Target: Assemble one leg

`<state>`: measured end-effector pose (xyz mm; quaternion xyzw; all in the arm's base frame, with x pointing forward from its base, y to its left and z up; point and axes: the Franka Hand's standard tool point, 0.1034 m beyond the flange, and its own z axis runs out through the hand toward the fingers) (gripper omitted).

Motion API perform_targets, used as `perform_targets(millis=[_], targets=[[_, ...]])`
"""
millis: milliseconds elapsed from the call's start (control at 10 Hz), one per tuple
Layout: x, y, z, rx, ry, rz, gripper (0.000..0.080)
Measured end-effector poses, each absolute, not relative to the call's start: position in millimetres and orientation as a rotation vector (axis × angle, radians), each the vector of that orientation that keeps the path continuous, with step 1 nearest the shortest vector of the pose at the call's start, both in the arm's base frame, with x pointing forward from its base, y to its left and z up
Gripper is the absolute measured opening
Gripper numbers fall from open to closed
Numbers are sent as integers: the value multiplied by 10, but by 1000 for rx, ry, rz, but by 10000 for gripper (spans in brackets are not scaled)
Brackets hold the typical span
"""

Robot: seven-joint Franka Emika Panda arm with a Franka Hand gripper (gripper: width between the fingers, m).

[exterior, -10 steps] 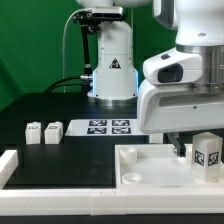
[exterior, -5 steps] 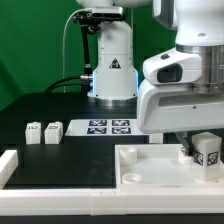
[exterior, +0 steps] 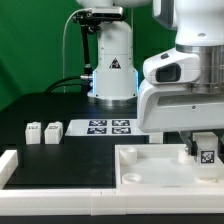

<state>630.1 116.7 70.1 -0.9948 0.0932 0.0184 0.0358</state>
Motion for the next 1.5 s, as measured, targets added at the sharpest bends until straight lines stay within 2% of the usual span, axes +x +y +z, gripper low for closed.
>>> perform_targets(millis=[500,800,900,1000,1100,1200,1300,1500], targets=[[6298,1180,686,-2724,1450,97,291],[6304,1179,691,-2552,1750,103,291],[6303,1179,690,-2573,1717,102,291],[6303,1183,690,-2597,1678,101,470],[6301,1198,690,-2599,1672,99,470],[6295,1233,687,-2655,1571,85,586],[6289,1237,689,-2794,1293,72,635],[6286,1240,688,-2948,879,57,647]])
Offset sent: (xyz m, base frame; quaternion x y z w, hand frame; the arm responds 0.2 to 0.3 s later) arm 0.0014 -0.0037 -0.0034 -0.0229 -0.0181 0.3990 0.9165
